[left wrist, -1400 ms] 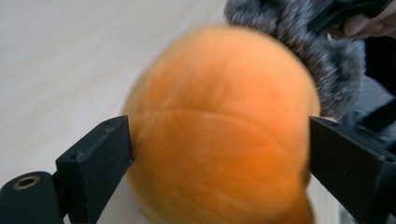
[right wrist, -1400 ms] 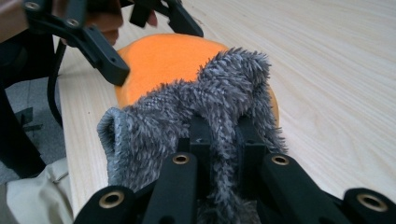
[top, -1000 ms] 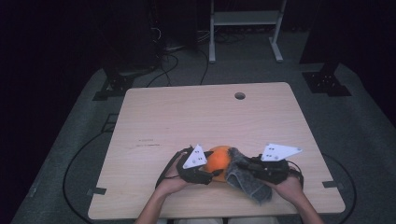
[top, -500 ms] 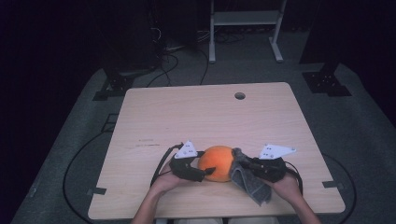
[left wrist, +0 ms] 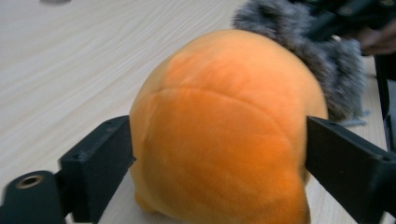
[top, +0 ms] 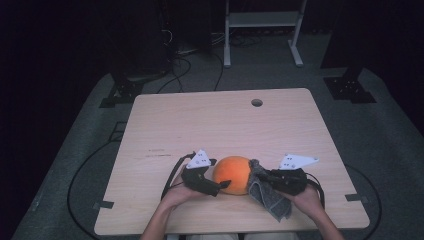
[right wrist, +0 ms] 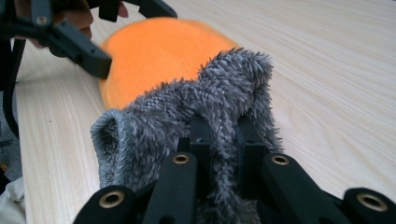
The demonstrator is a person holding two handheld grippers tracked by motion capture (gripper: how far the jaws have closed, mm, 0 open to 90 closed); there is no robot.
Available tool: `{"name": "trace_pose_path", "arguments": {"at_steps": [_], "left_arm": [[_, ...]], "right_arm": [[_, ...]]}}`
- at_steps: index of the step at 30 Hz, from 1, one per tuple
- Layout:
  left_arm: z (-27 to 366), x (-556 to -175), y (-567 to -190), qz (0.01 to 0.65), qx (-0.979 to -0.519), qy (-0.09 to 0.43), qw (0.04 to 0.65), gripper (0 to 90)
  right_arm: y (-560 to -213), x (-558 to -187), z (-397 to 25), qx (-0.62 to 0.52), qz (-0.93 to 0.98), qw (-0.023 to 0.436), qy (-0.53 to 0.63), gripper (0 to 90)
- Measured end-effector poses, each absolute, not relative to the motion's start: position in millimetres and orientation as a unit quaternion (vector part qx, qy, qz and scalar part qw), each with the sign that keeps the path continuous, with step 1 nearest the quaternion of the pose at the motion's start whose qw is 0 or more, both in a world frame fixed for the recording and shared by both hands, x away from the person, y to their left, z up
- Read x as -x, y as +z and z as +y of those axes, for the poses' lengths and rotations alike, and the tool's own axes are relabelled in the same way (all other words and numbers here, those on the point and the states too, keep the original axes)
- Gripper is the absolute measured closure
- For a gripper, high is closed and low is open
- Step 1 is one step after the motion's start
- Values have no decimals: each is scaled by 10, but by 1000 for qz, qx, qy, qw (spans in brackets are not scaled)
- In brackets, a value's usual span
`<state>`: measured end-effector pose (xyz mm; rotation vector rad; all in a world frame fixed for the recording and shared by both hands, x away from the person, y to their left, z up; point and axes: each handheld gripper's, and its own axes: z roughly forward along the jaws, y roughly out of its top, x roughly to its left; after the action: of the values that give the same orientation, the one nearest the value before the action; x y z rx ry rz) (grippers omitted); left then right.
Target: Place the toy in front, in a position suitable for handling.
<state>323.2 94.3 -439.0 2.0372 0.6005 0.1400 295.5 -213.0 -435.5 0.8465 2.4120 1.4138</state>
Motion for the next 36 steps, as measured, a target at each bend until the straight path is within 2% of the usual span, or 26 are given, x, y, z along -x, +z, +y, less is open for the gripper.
{"name": "trace_pose_path", "arguments": {"at_steps": [1,2,3,7,10,14,15,16,17,20,23,25,26,33,36], "left_arm": [[936,-3235,-4406,245,-838,49,485,114],[925,-3205,-4420,233,-837,59,492,227],[917,-3187,-4413,225,-838,68,492,269],[812,-3086,-4324,187,-843,106,493,325],[754,-3034,-4289,166,-849,113,488,283],[795,-3174,-4366,240,-842,53,481,65],[795,-3174,-4376,240,-838,49,487,83],[769,-3109,-4343,209,-841,90,491,216],[769,-3109,-4343,209,-841,90,491,264],[686,-2989,-4293,154,-851,132,484,303],[680,-2956,-4292,137,-860,146,469,312],[709,-2969,-4315,140,-860,131,473,306],[720,-2985,-4317,145,-860,122,474,270],[760,-3025,-4348,155,-864,119,464,271],[818,-3061,-4372,161,-863,98,469,207]], "right_arm": [[-4357,-2956,-2135,-287,821,109,481,801],[-4308,-2945,-2139,-284,824,115,477,801],[-4270,-2930,-2139,-279,824,118,479,802],[-4069,-2842,-2066,-248,817,121,507,802],[-4039,-2813,-1935,-229,830,129,492,801],[-4154,-2866,-1995,-243,832,116,485,801],[-4152,-2869,-2021,-245,833,116,483,801],[-4079,-2844,-2017,-241,835,128,478,801],[-4079,-2844,-2017,-241,835,128,478,801],[-3919,-2776,-1931,-215,829,125,501,801],[-3908,-2765,-1770,-194,846,141,477,801],[-3969,-2795,-1788,-201,844,128,481,801],[-4008,-2798,-1811,-203,841,123,487,801],[-4060,-2839,-1966,-234,834,119,485,801],[-4131,-2868,-2050,-248,833,118,481,801]]}}
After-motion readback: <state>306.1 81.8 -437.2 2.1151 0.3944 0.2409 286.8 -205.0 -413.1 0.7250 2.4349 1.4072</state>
